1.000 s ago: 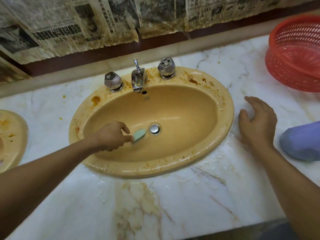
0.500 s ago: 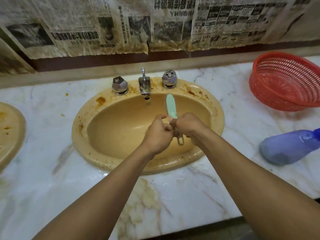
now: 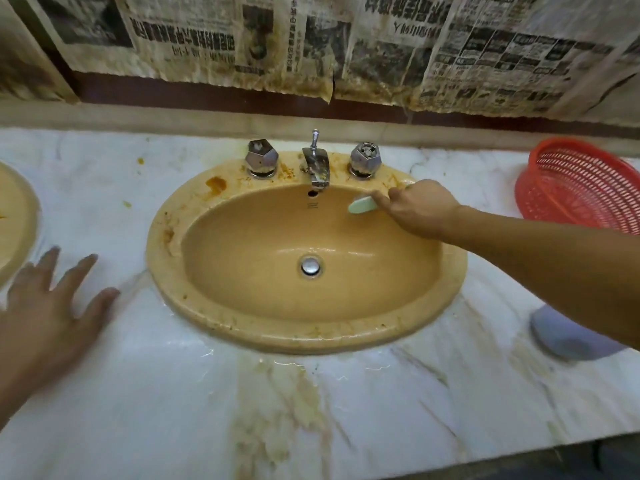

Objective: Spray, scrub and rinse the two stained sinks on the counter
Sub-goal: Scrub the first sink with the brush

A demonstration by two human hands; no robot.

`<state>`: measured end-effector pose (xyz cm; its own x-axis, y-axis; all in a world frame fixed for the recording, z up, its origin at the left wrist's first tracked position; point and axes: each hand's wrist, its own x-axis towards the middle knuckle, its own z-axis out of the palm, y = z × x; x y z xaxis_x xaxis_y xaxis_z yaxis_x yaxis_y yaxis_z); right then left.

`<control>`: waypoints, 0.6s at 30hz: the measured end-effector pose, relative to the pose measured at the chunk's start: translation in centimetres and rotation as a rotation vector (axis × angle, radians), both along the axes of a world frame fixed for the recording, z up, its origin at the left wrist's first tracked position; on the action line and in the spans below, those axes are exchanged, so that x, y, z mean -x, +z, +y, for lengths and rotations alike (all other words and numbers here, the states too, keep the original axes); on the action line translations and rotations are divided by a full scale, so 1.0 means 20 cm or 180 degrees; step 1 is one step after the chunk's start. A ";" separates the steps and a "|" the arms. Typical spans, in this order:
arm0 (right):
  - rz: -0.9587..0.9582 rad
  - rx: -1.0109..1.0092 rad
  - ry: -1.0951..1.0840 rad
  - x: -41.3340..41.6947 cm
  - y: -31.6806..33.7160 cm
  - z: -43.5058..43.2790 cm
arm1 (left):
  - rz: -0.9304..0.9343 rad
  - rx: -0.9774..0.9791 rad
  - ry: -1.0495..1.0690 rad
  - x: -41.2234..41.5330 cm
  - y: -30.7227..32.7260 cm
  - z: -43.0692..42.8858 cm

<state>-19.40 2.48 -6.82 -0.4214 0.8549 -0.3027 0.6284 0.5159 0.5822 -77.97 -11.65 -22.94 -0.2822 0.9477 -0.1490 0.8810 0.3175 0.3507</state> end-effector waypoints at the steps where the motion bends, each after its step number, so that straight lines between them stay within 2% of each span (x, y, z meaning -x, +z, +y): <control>1: 0.0014 -0.0072 0.0180 0.06 -0.04 0.04 | 0.0037 -0.0087 0.0097 0.16 -0.19 0.01; 3: -0.0078 -0.0206 0.0448 0.16 -0.12 0.07 | 0.0095 -0.0202 0.0262 0.29 -0.38 -0.01; 5: -0.0369 -0.0017 0.0582 0.14 -0.17 0.02 | 0.0039 -0.0288 0.0193 0.18 -0.36 -0.04; 7: -0.0797 0.0421 0.0535 0.05 -0.15 -0.09 | 0.0047 -0.0374 0.0128 -0.06 -0.06 -0.08; 9: -0.1048 0.0568 0.0280 -0.01 -0.09 -0.16 | -0.0001 -0.0384 -0.0100 -0.15 0.06 -0.07; 13: -0.0565 0.0051 -0.0219 0.10 -0.07 -0.04 | -0.0065 -0.0257 -0.0149 -0.09 -0.02 -0.06; 15: -0.0582 0.0226 -0.0346 0.11 -0.09 -0.08 | -0.0066 -0.0368 -0.0147 -0.06 -0.05 -0.04; 18: -0.0625 0.0840 -0.0832 0.03 -0.11 -0.28 | 0.0083 -0.0340 -0.0213 -0.10 -0.01 -0.05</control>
<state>-19.96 -3.04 -8.93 -0.1129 0.8077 -0.5787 0.6482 0.5013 0.5732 -75.92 -12.61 -23.06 -0.2203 0.9746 -0.0395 0.9083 0.2197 0.3560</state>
